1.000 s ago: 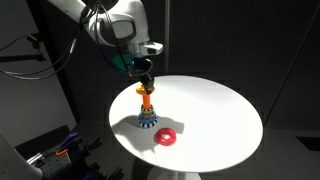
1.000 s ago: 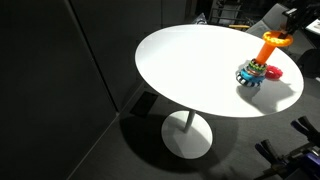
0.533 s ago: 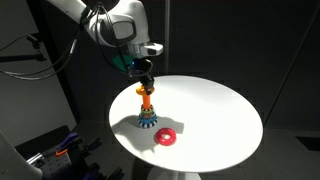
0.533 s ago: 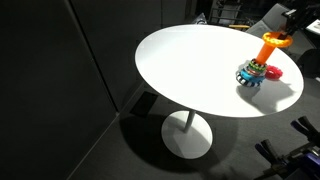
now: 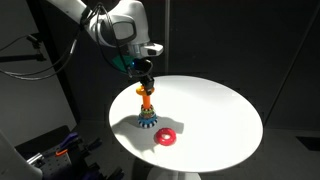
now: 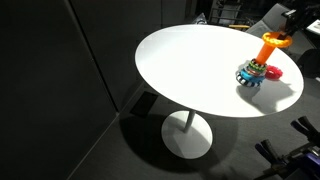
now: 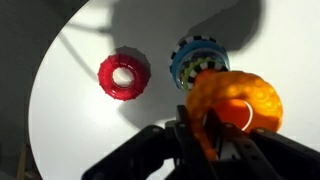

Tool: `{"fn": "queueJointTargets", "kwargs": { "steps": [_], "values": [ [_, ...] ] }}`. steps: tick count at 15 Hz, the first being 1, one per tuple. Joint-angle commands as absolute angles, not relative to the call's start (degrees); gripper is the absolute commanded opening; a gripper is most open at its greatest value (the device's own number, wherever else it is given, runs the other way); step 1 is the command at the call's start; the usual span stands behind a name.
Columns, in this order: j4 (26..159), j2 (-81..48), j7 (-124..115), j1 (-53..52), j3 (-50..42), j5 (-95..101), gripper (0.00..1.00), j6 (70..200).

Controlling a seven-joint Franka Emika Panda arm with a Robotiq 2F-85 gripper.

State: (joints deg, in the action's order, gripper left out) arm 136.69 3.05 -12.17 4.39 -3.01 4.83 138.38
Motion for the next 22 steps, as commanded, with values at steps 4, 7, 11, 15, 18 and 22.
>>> {"fn": "queueJointTargets", "kwargs": {
  "steps": [4,7,11,15,18,22],
  "values": [
    [135.88,2.71,-12.23,4.26,-3.15,3.56,0.77,138.35],
    [135.85,2.73,-12.19,4.26,-3.16,3.51,0.99,138.27],
    [135.79,2.77,-12.16,4.29,-3.19,3.47,1.00,138.13],
    [135.82,3.15,-12.03,4.36,-3.31,3.45,1.00,137.87],
    [135.79,3.50,-12.00,4.39,-3.40,3.22,1.00,137.57],
    [135.43,3.63,-12.48,4.48,-3.47,2.87,1.00,137.29]
  ]
}}
